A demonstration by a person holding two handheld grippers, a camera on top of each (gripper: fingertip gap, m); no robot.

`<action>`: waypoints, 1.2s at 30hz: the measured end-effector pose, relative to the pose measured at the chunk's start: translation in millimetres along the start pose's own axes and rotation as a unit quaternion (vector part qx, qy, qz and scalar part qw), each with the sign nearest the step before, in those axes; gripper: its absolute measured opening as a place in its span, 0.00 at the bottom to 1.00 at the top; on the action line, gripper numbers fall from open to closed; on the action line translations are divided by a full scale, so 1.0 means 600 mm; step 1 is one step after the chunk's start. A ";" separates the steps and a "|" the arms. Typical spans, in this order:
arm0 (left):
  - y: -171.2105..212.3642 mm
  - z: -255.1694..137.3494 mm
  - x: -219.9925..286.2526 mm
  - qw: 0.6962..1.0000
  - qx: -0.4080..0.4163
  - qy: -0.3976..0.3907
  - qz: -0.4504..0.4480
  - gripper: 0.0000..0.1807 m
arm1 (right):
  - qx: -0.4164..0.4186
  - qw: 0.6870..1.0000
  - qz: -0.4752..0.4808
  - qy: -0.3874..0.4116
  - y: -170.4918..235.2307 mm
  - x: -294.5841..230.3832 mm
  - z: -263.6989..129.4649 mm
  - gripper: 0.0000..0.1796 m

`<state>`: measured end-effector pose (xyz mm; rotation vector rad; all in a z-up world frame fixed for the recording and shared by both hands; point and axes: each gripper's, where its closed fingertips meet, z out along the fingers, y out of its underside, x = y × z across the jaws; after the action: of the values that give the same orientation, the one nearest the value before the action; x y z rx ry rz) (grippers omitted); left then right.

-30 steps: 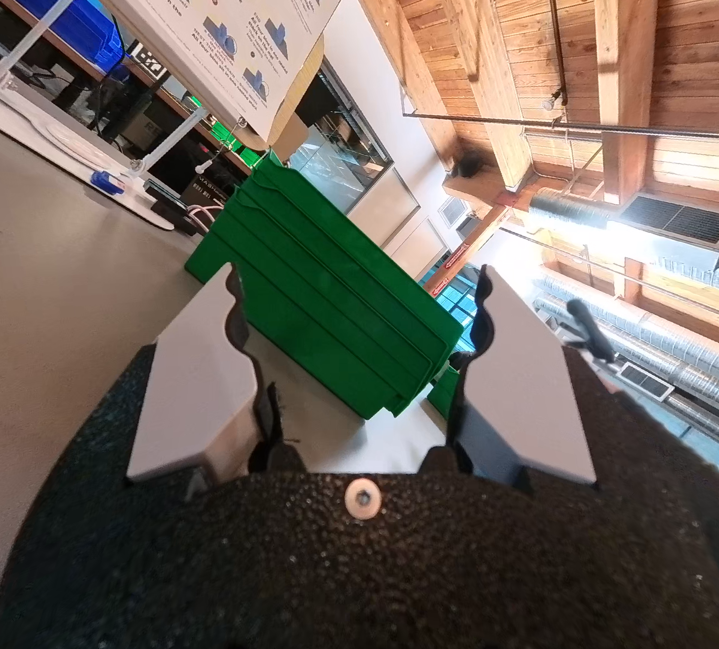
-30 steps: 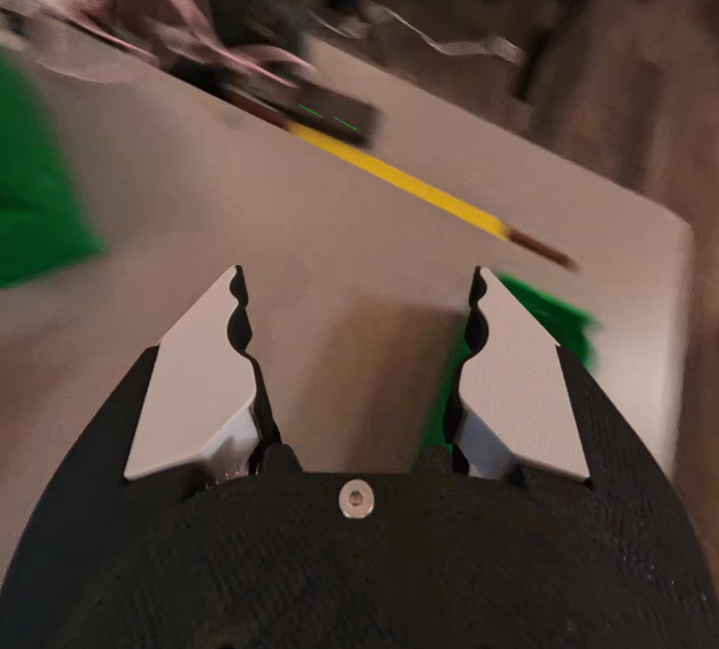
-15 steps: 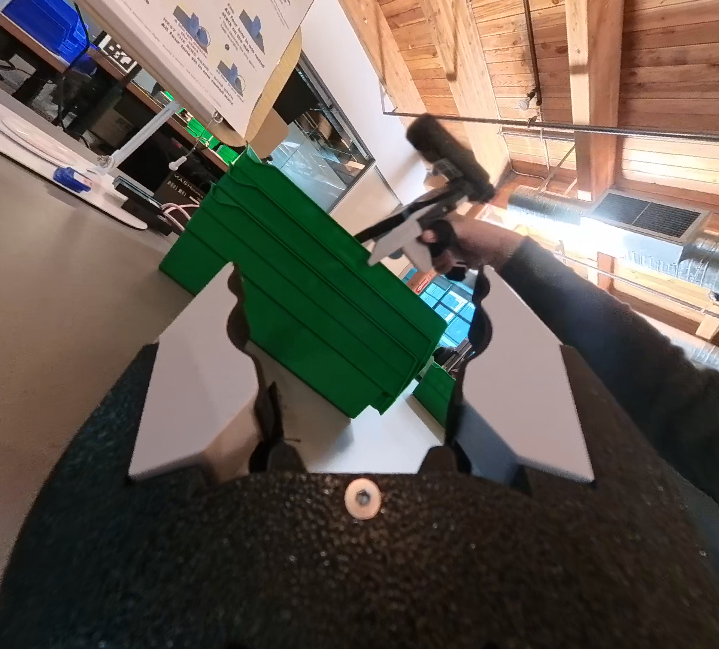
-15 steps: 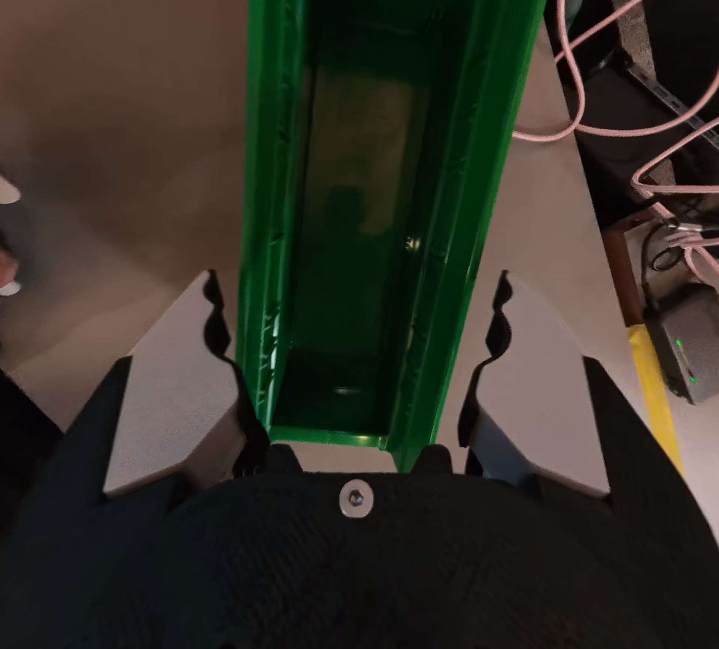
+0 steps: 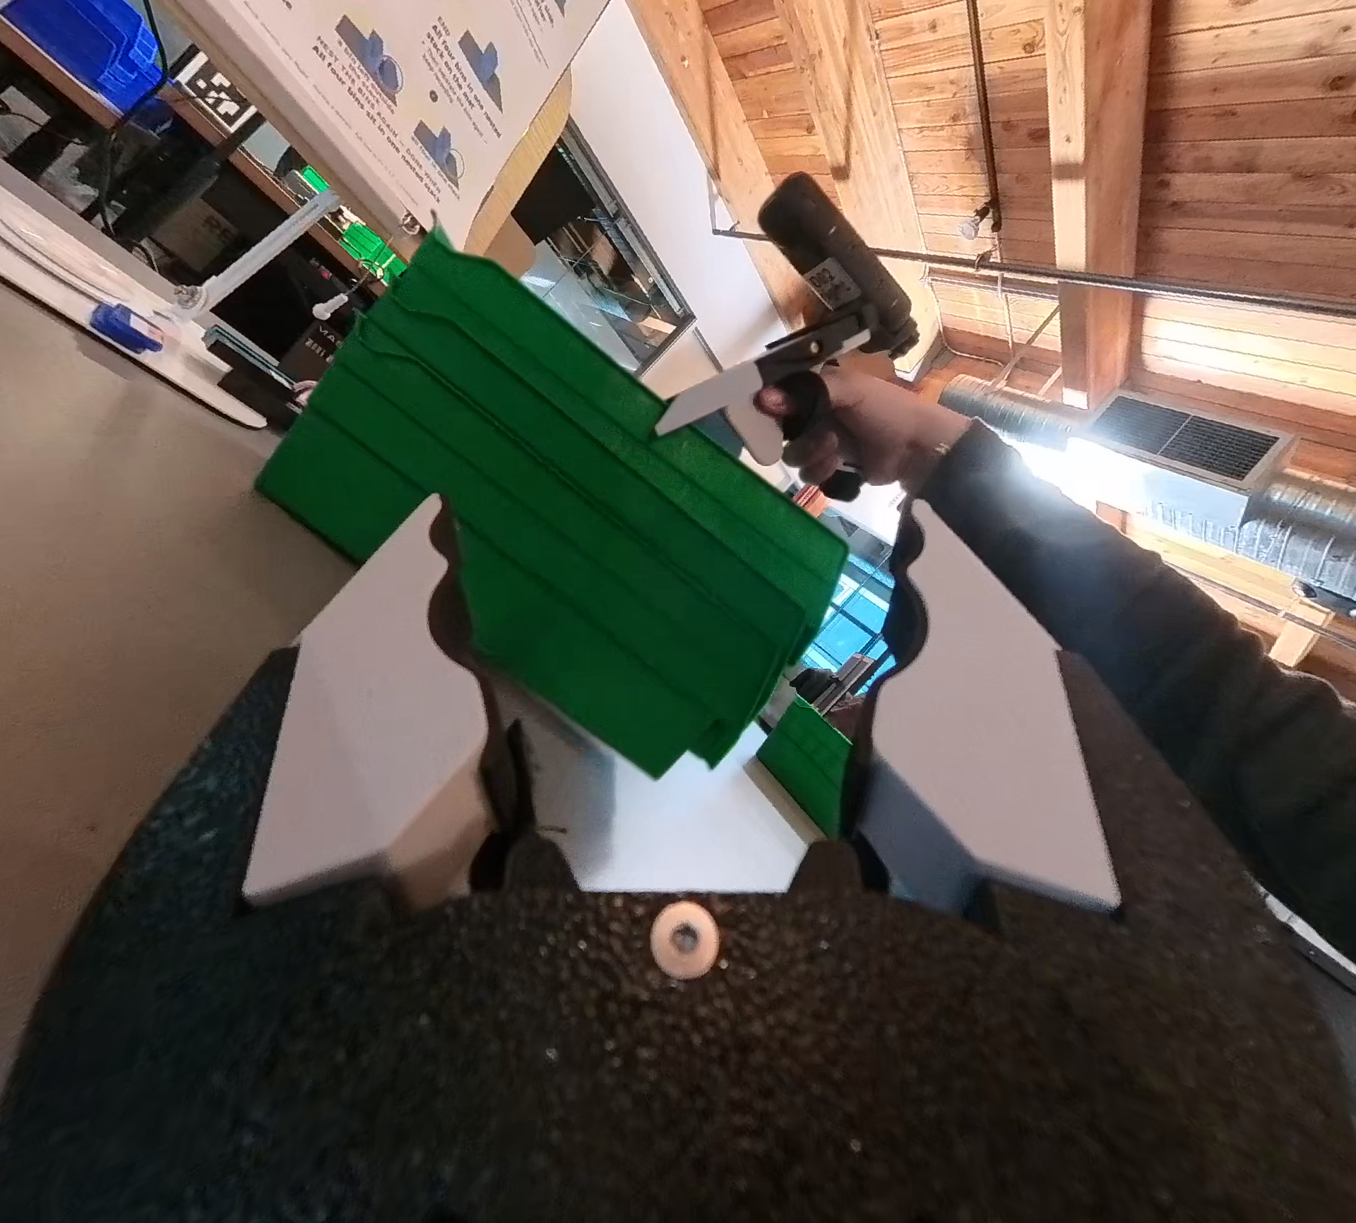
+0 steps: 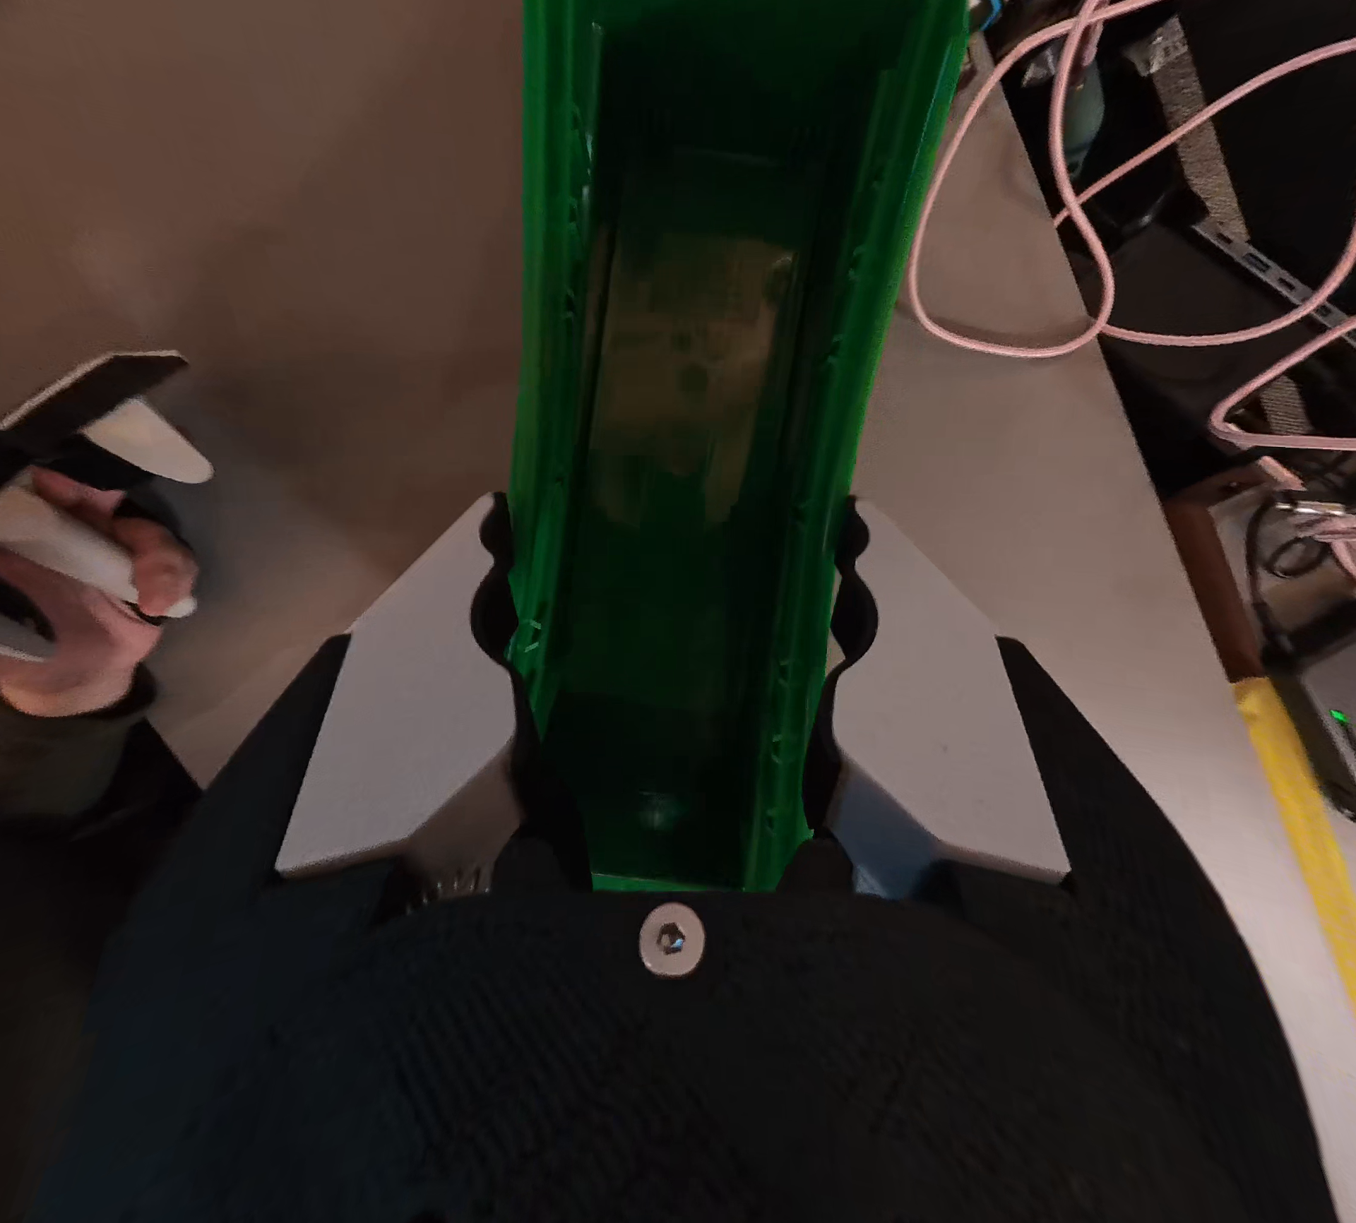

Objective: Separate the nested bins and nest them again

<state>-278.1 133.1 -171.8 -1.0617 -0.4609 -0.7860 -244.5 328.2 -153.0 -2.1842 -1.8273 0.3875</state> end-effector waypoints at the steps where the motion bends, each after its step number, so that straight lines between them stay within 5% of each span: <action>1: -0.001 0.000 0.000 1.000 0.001 0.000 0.000 0.63 | 0.005 1.000 0.003 -0.005 -0.003 -0.002 -0.003 0.49; 11: 0.001 -0.002 0.002 1.000 0.002 0.001 0.001 0.63 | 0.092 0.995 0.012 0.042 -0.017 0.028 -0.146 0.50; 19: 0.009 0.002 -0.002 1.000 -0.006 -0.017 0.016 0.60 | 0.111 0.968 0.182 0.132 0.210 0.200 -0.294 0.51; 23: 0.006 0.006 -0.001 0.999 0.000 -0.020 0.025 0.65 | 0.102 0.940 0.279 0.171 0.360 0.268 -0.289 0.52; 30: 0.011 0.012 0.001 0.999 -0.009 -0.017 0.027 0.66 | 0.070 0.898 0.376 0.219 0.589 0.305 -0.188 0.52; 36: 0.025 0.019 -0.001 0.998 -0.031 -0.029 0.049 0.68 | 0.113 0.886 0.388 0.229 0.659 0.312 -0.141 0.59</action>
<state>-266.5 147.3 -176.3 -1.1582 -0.4332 -0.6886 179.8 442.4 -226.9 -2.4661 -0.5867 0.1837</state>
